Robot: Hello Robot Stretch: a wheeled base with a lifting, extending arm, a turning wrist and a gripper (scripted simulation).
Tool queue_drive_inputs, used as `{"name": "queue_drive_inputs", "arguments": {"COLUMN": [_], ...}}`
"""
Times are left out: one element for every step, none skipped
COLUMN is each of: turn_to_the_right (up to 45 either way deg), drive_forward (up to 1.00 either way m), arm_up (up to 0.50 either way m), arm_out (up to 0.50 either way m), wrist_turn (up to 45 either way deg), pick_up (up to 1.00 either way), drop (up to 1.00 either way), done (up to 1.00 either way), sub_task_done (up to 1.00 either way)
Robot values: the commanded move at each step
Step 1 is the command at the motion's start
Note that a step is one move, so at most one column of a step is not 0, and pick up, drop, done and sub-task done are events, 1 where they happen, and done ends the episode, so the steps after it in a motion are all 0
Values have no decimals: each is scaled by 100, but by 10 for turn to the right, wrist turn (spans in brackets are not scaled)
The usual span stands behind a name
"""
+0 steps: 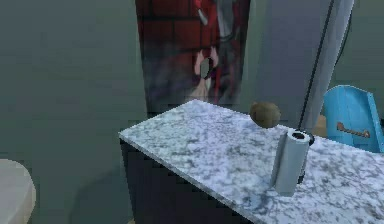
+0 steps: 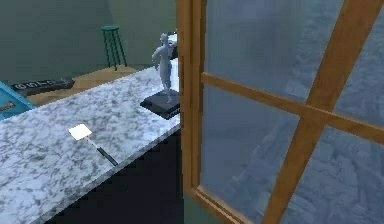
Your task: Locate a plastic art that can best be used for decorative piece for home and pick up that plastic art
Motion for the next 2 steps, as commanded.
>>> {"name": "queue_drive_inputs", "arguments": {"turn_to_the_right": [0,0], "drive_forward": [0,0], "arm_up": [38,0], "arm_out": [0,42], "wrist_turn": [0,0], "pick_up": [0,0], "drop": [0,0], "done": [0,0], "sub_task_done": [0,0]}}
